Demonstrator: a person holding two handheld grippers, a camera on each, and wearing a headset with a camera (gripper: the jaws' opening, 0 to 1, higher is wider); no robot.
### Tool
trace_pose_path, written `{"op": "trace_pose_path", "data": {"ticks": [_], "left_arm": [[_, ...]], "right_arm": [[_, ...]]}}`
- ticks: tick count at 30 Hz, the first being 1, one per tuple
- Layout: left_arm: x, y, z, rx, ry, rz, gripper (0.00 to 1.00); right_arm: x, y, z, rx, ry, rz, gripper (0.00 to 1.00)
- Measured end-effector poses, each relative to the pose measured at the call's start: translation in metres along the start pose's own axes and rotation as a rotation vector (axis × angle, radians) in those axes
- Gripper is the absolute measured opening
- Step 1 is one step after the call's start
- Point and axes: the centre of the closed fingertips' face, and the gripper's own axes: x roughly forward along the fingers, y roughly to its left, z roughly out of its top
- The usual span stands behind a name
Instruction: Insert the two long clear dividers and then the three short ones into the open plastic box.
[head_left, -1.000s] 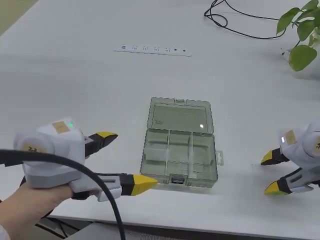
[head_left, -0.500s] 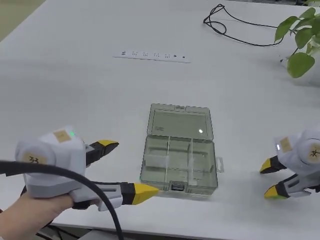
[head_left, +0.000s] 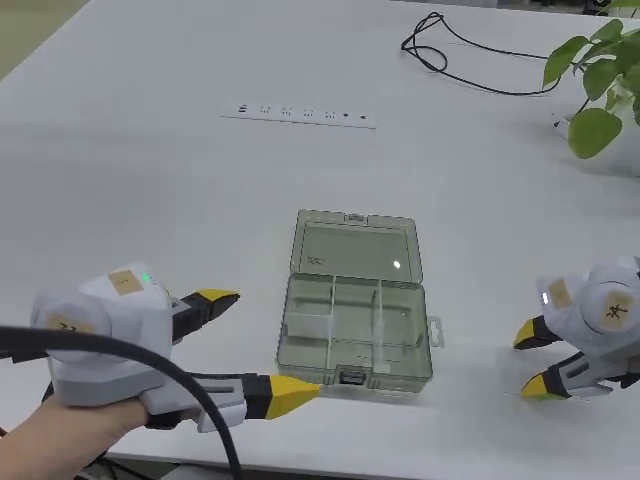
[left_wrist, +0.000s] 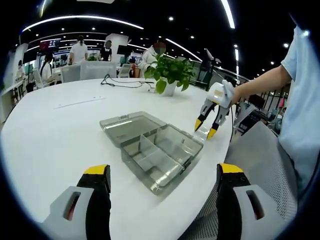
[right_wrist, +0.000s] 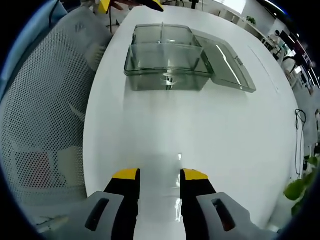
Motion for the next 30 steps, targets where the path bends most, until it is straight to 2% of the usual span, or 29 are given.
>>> {"op": "trace_pose_path", "data": {"ticks": [9, 11, 13, 14, 16, 18, 22, 25, 27, 30], "left_arm": [[0.005, -0.003, 0.003, -0.029, -0.016, -0.006, 0.88], [0.005, 0.000, 0.004, -0.052, -0.025, 0.005, 0.87], [0.006, 0.007, -0.002, -0.101, 0.008, 0.034, 0.84], [0.007, 0.008, 0.000, -0.106, -0.005, 0.030, 0.84], [0.008, 0.009, 0.004, -0.164, -0.022, 0.035, 0.84], [0.008, 0.010, 0.008, -0.192, -0.034, 0.031, 0.84], [0.013, 0.005, 0.020, -0.227, -0.046, 0.005, 0.81], [0.019, -0.005, 0.030, -0.277, -0.053, -0.041, 0.77], [0.023, -0.009, 0.033, -0.308, -0.046, -0.057, 0.74], [0.031, -0.015, 0.035, -0.319, -0.027, -0.076, 0.70]], "right_arm": [[-0.010, -0.005, 0.014, 0.024, -0.050, -0.044, 0.32], [-0.015, -0.007, 0.019, 0.024, -0.063, -0.058, 0.32], [-0.020, -0.009, 0.029, 0.022, -0.090, -0.079, 0.32], [-0.022, -0.009, 0.033, 0.019, -0.098, -0.085, 0.32], [-0.027, -0.012, 0.043, 0.015, -0.119, -0.112, 0.32], [-0.031, -0.013, 0.053, 0.007, -0.140, -0.125, 0.32], [-0.040, -0.013, 0.077, -0.033, -0.178, -0.158, 0.32], [-0.045, -0.011, 0.096, -0.063, -0.197, -0.166, 0.32], [-0.046, -0.009, 0.105, -0.081, -0.194, -0.170, 0.32], [-0.046, -0.007, 0.117, -0.117, -0.201, -0.180, 0.32]]}}
